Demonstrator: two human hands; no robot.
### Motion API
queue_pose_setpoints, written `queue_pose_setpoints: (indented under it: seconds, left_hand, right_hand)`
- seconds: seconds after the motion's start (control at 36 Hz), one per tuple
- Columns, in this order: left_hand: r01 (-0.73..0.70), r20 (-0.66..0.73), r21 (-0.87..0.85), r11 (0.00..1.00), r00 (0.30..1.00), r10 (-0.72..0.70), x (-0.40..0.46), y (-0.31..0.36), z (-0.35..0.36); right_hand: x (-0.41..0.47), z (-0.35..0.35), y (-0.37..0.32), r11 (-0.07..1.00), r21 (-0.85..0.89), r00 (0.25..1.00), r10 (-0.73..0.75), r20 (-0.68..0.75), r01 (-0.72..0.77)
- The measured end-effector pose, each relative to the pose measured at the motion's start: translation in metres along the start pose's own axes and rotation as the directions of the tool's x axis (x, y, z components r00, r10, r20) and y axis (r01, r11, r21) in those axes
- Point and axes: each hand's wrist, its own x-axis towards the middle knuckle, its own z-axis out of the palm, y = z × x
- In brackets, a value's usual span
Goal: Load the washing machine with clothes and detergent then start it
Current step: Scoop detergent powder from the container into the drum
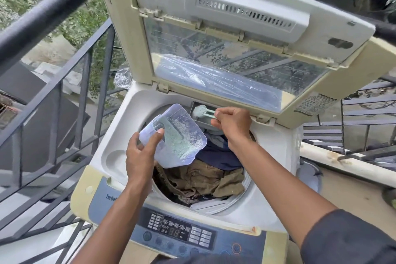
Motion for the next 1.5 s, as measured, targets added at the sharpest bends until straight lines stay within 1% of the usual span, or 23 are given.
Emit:
queue_pose_setpoints:
  seconds: [0.08, 0.19, 0.25, 0.33, 0.39, 0.56, 0.64, 0.83, 0.97, 1.08, 1.25, 1.5]
  left_hand:
    - [-0.002, 0.001, 0.003, 1.000, 1.000, 0.002, 0.000, -0.001, -0.001]
    - [-0.015, -0.002, 0.007, 1.000, 1.000, 0.015, -0.005, 0.000, 0.000]
    - [-0.024, 0.001, 0.012, 1.000, 1.000, 0.024, -0.008, 0.000, -0.001]
    - [-0.022, 0.004, 0.019, 1.000, 1.000, 0.022, -0.010, -0.001, -0.002]
    - [-0.023, 0.001, 0.023, 0.999, 1.000, 0.023, -0.009, -0.003, -0.003]
    - [-0.026, 0.010, 0.032, 0.999, 1.000, 0.025, -0.016, -0.003, -0.002]
    - [-0.025, 0.008, 0.020, 0.999, 1.000, 0.025, -0.018, 0.000, -0.001]
    - [-0.018, 0.015, 0.024, 1.000, 1.000, 0.017, -0.019, -0.001, -0.002]
    - [-0.036, 0.017, 0.027, 0.999, 0.999, 0.036, -0.020, -0.001, -0.001]
    - [-0.015, 0.024, 0.018, 1.000, 1.000, 0.015, -0.020, -0.002, -0.001]
    - [-0.011, 0.039, 0.006, 1.000, 0.999, 0.011, -0.023, -0.002, 0.003]
    - [0.009, 0.073, -0.041, 0.999, 0.997, -0.006, -0.030, 0.000, 0.007]
  right_hand:
    - [0.000, 0.006, 0.004, 0.977, -0.133, 0.986, -0.168, -0.017, 0.164]
    - [-0.006, 0.009, 0.008, 0.902, -0.263, 0.934, -0.357, -0.003, 0.343]
    - [-0.009, 0.009, 0.009, 0.861, -0.307, 0.906, -0.423, 0.013, 0.406]
    - [-0.010, 0.006, 0.013, 0.820, -0.356, 0.881, -0.472, 0.023, 0.449]
    - [-0.009, 0.003, 0.015, 0.804, -0.376, 0.871, -0.490, 0.018, 0.460]
    - [-0.013, -0.004, 0.012, 0.812, -0.348, 0.869, -0.494, 0.018, 0.468]
    - [-0.014, -0.008, 0.011, 0.800, -0.362, 0.864, -0.502, 0.031, 0.478]
    - [-0.018, -0.017, 0.011, 0.735, -0.415, 0.816, -0.577, 0.033, 0.536]
    - [-0.016, -0.027, 0.015, 0.725, -0.450, 0.817, -0.576, 0.020, 0.522]
    - [-0.016, -0.032, 0.017, 0.692, -0.471, 0.789, -0.614, 0.014, 0.547]
    - [-0.014, -0.038, 0.021, 0.628, -0.519, 0.756, -0.652, 0.057, 0.580]
    - [-0.019, -0.045, 0.022, 0.572, -0.542, 0.723, -0.684, 0.099, 0.616]
